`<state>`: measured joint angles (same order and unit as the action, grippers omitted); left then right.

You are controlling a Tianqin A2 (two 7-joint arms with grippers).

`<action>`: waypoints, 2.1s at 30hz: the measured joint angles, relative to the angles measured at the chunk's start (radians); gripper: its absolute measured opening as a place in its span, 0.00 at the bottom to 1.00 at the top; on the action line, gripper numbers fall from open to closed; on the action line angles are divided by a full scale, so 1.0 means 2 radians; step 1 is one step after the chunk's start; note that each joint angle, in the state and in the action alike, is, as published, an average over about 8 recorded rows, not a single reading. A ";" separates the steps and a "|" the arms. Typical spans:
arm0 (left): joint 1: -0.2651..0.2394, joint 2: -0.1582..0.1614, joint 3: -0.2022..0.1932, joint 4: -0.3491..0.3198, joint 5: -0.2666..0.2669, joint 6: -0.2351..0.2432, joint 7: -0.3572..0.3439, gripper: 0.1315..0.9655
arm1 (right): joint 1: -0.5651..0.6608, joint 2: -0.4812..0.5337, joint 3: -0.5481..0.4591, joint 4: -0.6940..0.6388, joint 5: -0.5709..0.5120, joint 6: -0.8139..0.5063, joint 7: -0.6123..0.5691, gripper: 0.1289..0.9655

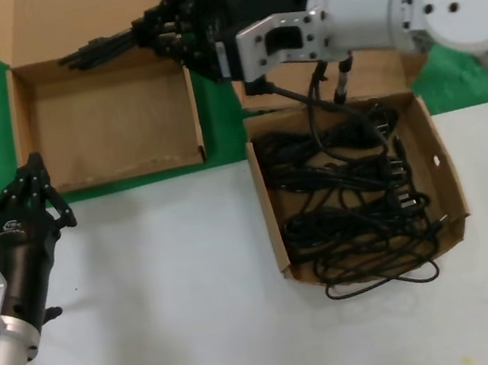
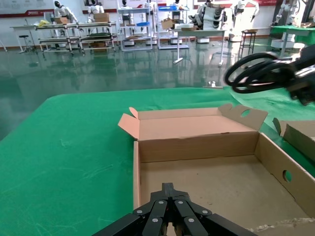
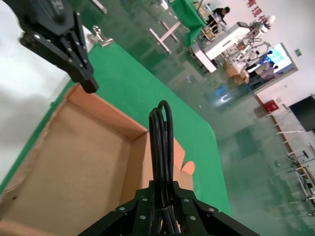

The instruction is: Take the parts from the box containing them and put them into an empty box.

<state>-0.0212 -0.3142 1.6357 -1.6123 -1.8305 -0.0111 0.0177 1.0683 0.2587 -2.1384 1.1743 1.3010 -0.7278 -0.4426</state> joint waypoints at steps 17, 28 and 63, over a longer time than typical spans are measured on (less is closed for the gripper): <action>0.000 0.000 0.000 0.000 0.000 0.000 0.000 0.02 | -0.020 -0.020 0.013 -0.018 0.022 0.054 -0.033 0.22; 0.000 0.000 0.000 0.000 0.000 0.000 0.000 0.02 | -0.110 0.045 0.085 0.118 0.017 0.119 0.039 0.43; 0.002 0.002 -0.004 0.001 0.003 0.001 -0.002 0.19 | -0.291 0.076 0.165 0.208 0.078 0.208 0.116 0.99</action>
<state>-0.0163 -0.3109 1.6275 -1.6094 -1.8235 -0.0086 0.0137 0.4868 0.4106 -1.8078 1.5909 1.4576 -0.3111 -0.2110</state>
